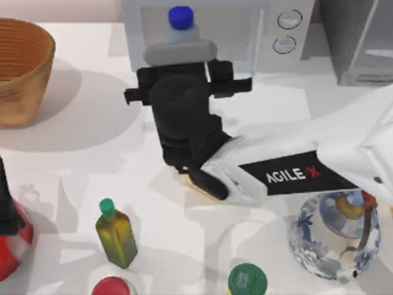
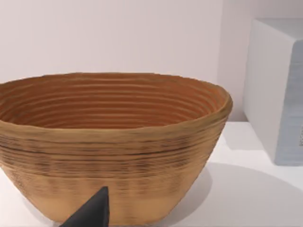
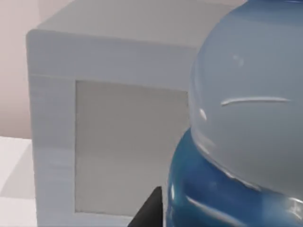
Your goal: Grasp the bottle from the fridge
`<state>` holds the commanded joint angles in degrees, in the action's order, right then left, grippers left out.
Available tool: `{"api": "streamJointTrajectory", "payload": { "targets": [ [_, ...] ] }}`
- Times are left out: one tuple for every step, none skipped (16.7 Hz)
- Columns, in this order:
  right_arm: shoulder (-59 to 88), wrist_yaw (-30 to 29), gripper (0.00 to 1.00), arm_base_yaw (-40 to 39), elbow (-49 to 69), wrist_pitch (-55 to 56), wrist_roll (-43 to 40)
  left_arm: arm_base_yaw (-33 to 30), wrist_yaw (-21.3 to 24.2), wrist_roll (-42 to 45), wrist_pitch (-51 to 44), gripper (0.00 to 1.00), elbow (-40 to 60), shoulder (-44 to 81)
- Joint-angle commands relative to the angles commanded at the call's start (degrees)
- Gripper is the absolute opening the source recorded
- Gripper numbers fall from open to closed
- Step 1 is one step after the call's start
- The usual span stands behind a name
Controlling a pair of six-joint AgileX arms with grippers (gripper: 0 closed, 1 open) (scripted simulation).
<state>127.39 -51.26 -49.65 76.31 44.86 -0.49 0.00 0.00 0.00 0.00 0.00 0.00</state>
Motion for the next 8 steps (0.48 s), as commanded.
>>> {"api": "streamJointTrajectory", "payload": {
  "targets": [
    [3.5, -1.09, 0.0, -1.06, 2.89, 1.96, 0.03, 0.0, 0.0, 0.0, 0.0, 1.0, 0.0, 0.0],
    [6.33, -1.94, 0.0, -1.89, 5.36, 3.71, 0.05, 0.0, 0.0, 0.0, 0.0, 1.0, 0.0, 0.0],
    [8.55, -2.58, 0.0, -2.53, 7.4, 5.18, 0.06, 0.0, 0.0, 0.0, 0.0, 1.0, 0.0, 0.0],
    [10.18, -3.04, 0.0, -2.96, 8.94, 6.31, 0.07, 0.0, 0.0, 0.0, 0.0, 1.0, 0.0, 0.0],
    [11.21, -3.31, 0.0, -3.22, 9.93, 7.06, 0.07, 0.0, 0.0, 0.0, 0.0, 1.0, 0.0, 0.0],
    [11.66, -3.42, 0.0, -3.33, 10.37, 7.39, 0.06, 0.0, 0.0, 0.0, 0.0, 1.0, 0.0, 0.0],
    [11.66, -3.42, 0.0, -3.33, 10.37, 7.39, 0.06, 0.0, 0.0, 0.0, 0.0, 1.0, 0.0, 0.0],
    [11.66, -3.42, 0.0, -3.33, 10.37, 7.39, 0.06, 0.0, 0.0, 0.0, 0.0, 1.0, 0.0, 0.0]
  ]
}}
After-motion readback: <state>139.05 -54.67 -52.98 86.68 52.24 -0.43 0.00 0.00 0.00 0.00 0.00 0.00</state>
